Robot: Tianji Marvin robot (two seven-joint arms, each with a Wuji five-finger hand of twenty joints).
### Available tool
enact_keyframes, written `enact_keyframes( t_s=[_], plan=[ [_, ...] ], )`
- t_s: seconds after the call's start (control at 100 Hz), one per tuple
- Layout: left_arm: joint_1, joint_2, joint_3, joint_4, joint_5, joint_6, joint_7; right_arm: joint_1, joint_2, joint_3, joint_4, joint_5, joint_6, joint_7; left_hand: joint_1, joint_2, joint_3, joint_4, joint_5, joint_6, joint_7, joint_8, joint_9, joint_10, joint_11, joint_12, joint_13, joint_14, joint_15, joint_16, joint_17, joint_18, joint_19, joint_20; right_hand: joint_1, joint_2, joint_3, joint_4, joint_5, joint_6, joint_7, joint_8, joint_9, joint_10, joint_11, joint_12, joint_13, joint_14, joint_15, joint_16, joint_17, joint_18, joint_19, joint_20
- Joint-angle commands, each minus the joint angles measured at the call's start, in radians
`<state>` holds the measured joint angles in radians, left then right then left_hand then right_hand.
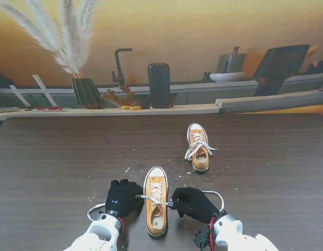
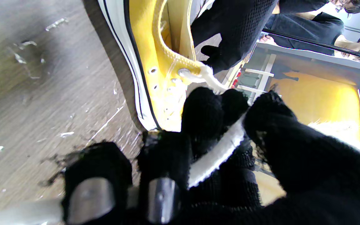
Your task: Tie the shoelaces into a bow on the shoes
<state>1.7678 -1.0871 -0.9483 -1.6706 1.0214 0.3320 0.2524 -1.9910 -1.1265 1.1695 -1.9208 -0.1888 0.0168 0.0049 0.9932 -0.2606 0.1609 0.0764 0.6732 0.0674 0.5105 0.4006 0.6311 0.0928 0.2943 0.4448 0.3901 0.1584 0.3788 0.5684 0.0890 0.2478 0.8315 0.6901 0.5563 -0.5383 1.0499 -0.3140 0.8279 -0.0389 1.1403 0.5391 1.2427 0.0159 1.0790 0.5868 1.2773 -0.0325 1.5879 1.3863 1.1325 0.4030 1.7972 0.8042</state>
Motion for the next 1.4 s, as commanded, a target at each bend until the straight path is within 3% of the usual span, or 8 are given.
enact_keyframes(
  t_s=[0.0,0.14,0.32,0.59,0.91,1.2,1.29,1.39],
  plan=[
    [0.011,-0.002,0.000,0.019,0.000,-0.019,-0.011,-0.002,0.004,0.001,-0.004,0.003,-0.004,0.017,0.041,0.083,-0.043,-0.035,0.116,-0.088,0.191,0.111,0.014,-0.006,0.016,0.020,0.018,0.007,0.016,0.023,-0.024,-0.037,-0.024,-0.019,0.006,0.017,-0.028,0.029,0.000,-0.051,0.010,-0.006,-0.002,0.082,-0.004,0.010,0.036,-0.151,0.039,0.026,0.038,-0.023,0.149,0.006],
    [0.034,-0.010,-0.041,0.031,-0.048,-0.117,0.041,0.000,0.006,-0.001,-0.004,0.005,-0.005,0.022,-0.010,0.100,-0.020,0.005,0.014,-0.073,0.430,0.351,0.021,0.010,0.061,0.052,0.012,0.014,0.001,0.001,-0.045,-0.037,-0.124,-0.076,0.007,0.019,-0.029,0.029,0.002,-0.052,0.010,-0.005,-0.001,0.082,-0.005,0.011,0.036,-0.150,0.039,0.026,0.038,-0.023,0.149,0.006],
    [0.075,-0.049,-0.086,0.057,-0.161,-0.230,0.201,0.002,0.007,-0.004,-0.006,0.004,-0.003,0.026,-0.193,-0.016,0.226,0.113,0.047,-0.017,0.620,0.398,0.122,0.055,0.132,0.087,0.129,0.068,-0.003,-0.054,0.010,-0.005,-0.238,-0.232,0.006,0.019,-0.030,0.029,0.003,-0.050,0.009,-0.005,-0.001,0.084,-0.005,0.010,0.036,-0.149,0.039,0.026,0.037,-0.023,0.148,0.006],
    [0.127,-0.108,-0.134,0.051,-0.384,-0.434,0.320,0.003,0.007,-0.011,-0.013,-0.001,-0.003,0.023,-0.267,-0.041,0.325,0.134,0.110,0.042,0.710,0.455,0.271,0.093,0.190,0.101,0.285,0.101,0.044,-0.073,0.066,0.035,-0.234,-0.351,0.005,0.016,-0.029,0.029,0.005,-0.051,0.007,-0.005,0.003,0.083,-0.005,0.011,0.036,-0.149,0.038,0.026,0.037,-0.021,0.147,0.006],
    [0.171,-0.161,-0.150,-0.010,-0.707,-0.580,0.304,-0.011,0.007,-0.007,-0.040,-0.018,-0.015,0.011,-0.271,-0.035,0.322,0.116,0.149,0.105,0.746,0.536,0.434,0.135,0.246,0.119,0.518,0.165,0.157,-0.060,0.319,0.180,-0.023,-0.293,-0.015,-0.016,-0.005,0.026,0.035,-0.057,-0.011,-0.029,0.053,0.071,0.019,0.022,0.039,-0.215,0.076,0.046,0.044,-0.055,0.187,0.021],
    [0.180,-0.161,-0.173,-0.038,-0.693,-0.521,0.315,-0.010,0.010,0.010,-0.048,-0.032,-0.024,0.023,-0.361,-0.065,0.348,0.214,0.308,0.145,0.844,0.644,0.631,0.074,0.558,0.344,0.756,0.149,0.654,0.111,0.688,0.289,0.605,-0.150,-0.026,-0.072,0.018,0.024,0.083,-0.056,-0.039,-0.065,0.132,0.037,0.094,0.081,0.044,-0.320,0.139,0.083,0.052,-0.101,0.261,0.041],
    [0.179,-0.160,-0.180,-0.036,-0.653,-0.481,0.336,-0.008,0.011,0.016,-0.047,-0.040,-0.025,0.024,-0.394,-0.038,0.315,0.261,0.328,0.102,0.906,0.677,0.704,0.055,0.662,0.404,0.874,0.118,0.908,0.114,0.946,0.183,0.980,-0.215,-0.027,-0.083,0.021,0.024,0.090,-0.056,-0.046,-0.073,0.145,0.028,0.108,0.097,0.045,-0.339,0.155,0.091,0.054,-0.106,0.279,0.048],
    [0.181,-0.160,-0.188,-0.037,-0.610,-0.450,0.364,-0.008,0.010,0.024,-0.049,-0.038,-0.027,0.023,-0.398,-0.005,0.268,0.266,0.319,0.069,0.927,0.682,0.733,0.052,0.751,0.439,0.883,0.001,1.180,0.123,0.993,-0.062,1.245,-0.144,-0.067,-0.072,0.011,0.018,0.076,-0.042,-0.075,-0.098,0.139,0.037,0.101,0.102,0.044,-0.340,0.157,0.093,0.053,-0.104,0.280,0.049]
  ],
)
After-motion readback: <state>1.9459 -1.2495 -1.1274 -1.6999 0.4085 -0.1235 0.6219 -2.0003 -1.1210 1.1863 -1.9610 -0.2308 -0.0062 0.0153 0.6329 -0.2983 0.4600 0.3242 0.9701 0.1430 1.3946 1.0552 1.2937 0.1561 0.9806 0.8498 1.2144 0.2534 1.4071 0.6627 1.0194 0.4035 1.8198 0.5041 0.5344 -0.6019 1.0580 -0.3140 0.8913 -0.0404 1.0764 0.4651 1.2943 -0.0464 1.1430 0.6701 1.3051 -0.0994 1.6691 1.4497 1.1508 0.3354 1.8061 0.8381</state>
